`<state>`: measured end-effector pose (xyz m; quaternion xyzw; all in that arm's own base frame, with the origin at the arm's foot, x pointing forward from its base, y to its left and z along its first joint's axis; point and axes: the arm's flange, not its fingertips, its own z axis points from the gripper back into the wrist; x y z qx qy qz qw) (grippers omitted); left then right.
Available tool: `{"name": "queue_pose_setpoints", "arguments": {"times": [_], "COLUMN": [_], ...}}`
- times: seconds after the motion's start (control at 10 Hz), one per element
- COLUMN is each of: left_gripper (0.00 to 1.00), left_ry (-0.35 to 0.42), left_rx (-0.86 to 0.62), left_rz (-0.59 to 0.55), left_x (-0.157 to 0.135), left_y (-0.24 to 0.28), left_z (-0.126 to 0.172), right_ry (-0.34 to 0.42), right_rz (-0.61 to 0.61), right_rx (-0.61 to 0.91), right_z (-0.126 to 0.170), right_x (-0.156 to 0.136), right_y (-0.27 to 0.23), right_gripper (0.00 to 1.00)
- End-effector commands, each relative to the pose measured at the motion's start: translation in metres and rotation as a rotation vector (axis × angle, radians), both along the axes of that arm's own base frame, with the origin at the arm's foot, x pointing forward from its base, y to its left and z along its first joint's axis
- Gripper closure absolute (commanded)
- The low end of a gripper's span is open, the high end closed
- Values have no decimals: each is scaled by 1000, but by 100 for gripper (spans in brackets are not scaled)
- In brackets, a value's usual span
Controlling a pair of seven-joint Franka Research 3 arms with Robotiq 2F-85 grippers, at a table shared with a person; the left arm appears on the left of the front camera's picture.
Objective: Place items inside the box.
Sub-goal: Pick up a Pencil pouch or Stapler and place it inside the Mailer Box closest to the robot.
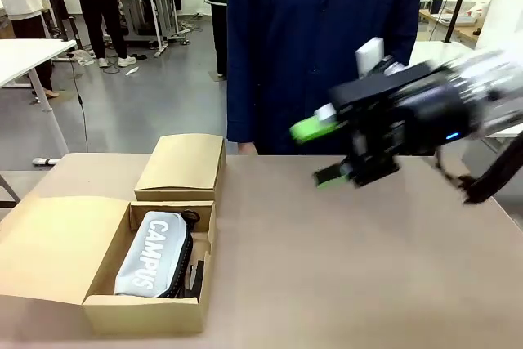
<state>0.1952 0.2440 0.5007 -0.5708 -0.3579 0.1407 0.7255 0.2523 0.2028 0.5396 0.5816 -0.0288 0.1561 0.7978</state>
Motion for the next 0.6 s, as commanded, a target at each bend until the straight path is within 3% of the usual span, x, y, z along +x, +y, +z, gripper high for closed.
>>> {"name": "queue_pose_setpoints", "arguments": {"times": [0.0, 0.1, 0.3, 0.5], "left_gripper": [0, 0, 0, 0], "left_ry": [-30, -30, -30, -30], "left_rx": [-8, -8, -8, -8], "left_rz": [-2, -2, -2, -2], "left_x": [0, 0, 0, 0], "left_y": [0, 0, 0, 0], "left_z": [2, 2, 2, 2], "right_ry": [56, 96, 206, 193], "right_rz": [17, -49, -67, -95], "right_rx": [134, 122, 0, -33], "right_z": [-75, -87, -133, -193], "right_x": [-61, -65, -85, -116], "right_y": [-125, -158, -205, -215], "right_gripper": [0, 0, 0, 0]}}
